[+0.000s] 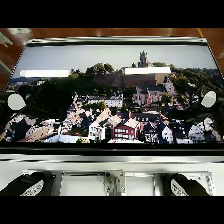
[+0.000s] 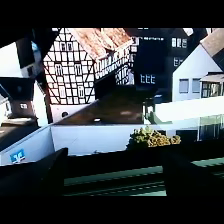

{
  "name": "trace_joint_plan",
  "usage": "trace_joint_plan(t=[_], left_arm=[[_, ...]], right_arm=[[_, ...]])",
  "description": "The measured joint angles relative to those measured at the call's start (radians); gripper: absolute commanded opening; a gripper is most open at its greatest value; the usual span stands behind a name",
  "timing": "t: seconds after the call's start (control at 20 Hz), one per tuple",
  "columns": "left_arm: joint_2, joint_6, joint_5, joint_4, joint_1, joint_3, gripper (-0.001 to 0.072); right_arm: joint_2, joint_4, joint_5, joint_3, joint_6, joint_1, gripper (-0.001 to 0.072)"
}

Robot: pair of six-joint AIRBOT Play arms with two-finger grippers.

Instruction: Fold the shirts.

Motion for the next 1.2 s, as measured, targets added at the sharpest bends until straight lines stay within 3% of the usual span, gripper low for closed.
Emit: trace_joint_plan(t=[0.95, 1.2], left_arm=[[0.000, 0.000, 0.001, 0.000, 0.000, 0.000, 0.0717], [-0.001, 0.000, 0.078, 0.000, 0.000, 0.000, 0.0709]], right_arm=[[0.000, 0.026, -0.043, 0.000, 0.000, 0.000, 0.0674], [0.000, 0.054, -0.077, 0.000, 0.003, 0.000, 0.0674]])
